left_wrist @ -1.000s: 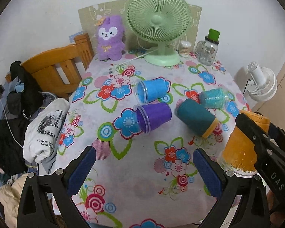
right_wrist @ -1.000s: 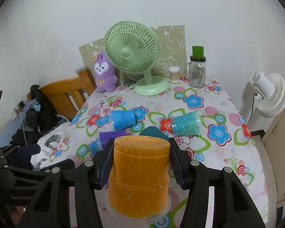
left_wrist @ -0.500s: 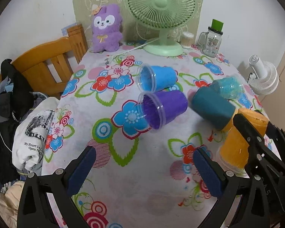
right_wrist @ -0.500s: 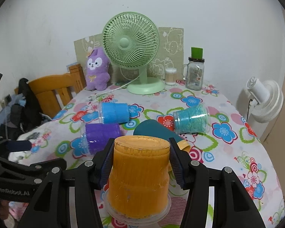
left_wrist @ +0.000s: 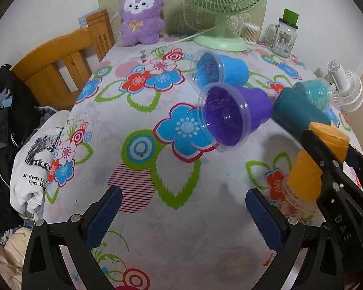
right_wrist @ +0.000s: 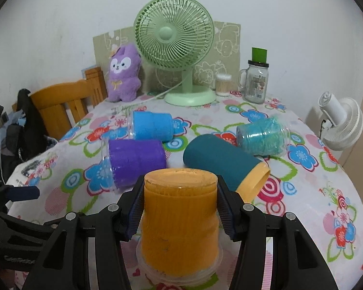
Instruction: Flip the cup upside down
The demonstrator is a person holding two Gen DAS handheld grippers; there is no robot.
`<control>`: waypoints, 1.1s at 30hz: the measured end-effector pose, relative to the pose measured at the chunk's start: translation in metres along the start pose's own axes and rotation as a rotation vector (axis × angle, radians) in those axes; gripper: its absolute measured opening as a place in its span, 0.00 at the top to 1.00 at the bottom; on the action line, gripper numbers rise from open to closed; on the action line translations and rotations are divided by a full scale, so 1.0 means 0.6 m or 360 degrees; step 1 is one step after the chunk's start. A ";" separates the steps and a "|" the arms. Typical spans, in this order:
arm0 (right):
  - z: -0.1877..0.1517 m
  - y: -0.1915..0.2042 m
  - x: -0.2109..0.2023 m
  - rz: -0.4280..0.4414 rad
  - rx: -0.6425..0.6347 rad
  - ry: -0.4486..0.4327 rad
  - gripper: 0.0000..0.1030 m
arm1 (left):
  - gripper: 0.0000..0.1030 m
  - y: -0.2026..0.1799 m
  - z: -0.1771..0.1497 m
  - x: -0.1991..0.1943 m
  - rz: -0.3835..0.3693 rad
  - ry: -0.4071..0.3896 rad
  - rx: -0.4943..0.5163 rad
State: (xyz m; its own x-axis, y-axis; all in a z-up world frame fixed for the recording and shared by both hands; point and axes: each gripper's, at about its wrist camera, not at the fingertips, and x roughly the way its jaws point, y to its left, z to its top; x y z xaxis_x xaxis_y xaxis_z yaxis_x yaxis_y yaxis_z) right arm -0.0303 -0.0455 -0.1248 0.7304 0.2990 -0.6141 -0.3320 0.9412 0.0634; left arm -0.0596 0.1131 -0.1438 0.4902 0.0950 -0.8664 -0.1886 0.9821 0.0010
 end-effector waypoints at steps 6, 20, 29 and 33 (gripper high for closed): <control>-0.015 -0.001 -0.007 0.0017 0.0018 0.0077 0.43 | 0.00 0.004 -0.008 0.012 -0.0018 0.0048 0.0001; 0.019 -0.027 -0.043 -0.0068 0.0271 0.0293 0.16 | 0.00 0.017 -0.005 -0.018 -0.0051 0.0183 -0.0043; 0.105 -0.033 -0.131 -0.0113 0.0426 0.0326 0.11 | 0.00 0.009 0.041 -0.121 -0.0108 0.0199 -0.0018; 0.133 -0.038 -0.161 -0.0076 0.0468 0.0381 0.11 | 0.00 0.005 0.061 -0.170 -0.0121 0.0150 -0.0024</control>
State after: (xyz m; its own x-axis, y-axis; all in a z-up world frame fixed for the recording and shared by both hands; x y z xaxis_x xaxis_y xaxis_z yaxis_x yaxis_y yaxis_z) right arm -0.0457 -0.0833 -0.0040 0.5695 0.2409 -0.7859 -0.0900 0.9686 0.2317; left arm -0.0790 0.1121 -0.0371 0.4215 0.0037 -0.9068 -0.1667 0.9833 -0.0735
